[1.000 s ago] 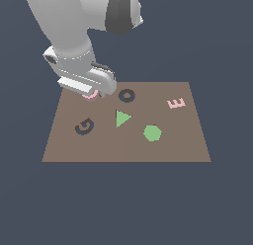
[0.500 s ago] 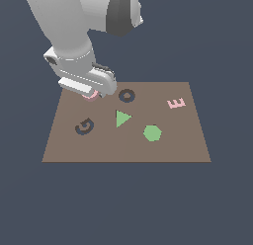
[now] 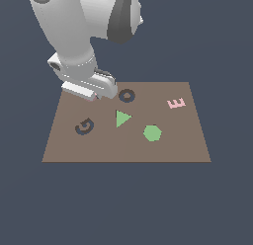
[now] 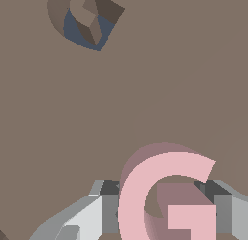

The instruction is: Insert a designated object into the corresponding slot on a board.

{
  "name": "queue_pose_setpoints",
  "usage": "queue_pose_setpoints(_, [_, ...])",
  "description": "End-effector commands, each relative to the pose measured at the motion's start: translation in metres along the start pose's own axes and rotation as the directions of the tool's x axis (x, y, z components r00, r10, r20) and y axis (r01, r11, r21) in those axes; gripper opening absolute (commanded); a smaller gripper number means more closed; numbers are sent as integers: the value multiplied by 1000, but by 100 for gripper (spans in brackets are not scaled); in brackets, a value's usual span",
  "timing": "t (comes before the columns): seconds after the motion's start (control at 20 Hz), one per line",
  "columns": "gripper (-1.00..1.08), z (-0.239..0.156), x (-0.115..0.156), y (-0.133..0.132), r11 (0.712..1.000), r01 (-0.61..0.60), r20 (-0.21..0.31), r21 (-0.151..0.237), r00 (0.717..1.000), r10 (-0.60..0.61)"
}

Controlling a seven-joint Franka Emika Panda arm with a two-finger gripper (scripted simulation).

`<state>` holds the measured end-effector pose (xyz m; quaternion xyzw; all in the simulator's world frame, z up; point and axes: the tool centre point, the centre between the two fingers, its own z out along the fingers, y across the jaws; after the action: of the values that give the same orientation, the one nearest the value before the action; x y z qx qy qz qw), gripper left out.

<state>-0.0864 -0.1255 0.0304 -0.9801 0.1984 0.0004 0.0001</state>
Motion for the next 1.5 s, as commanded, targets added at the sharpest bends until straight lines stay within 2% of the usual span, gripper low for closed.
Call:
queue_pose_setpoints(0.0, [-100,1,0,0,1000,0,-1,0,1000,0])
queue_pose_setpoints(0.8, [-100,-1,6,-5,1000,-30,-1,1,1000,30])
queue_pose_setpoints(1.15, [-100,-3,25,-17,992,-124,-1,1,992,124])
queue_pose_setpoints(1.45, [-100,-5,54,-31,968,-250,-1,1,968,250])
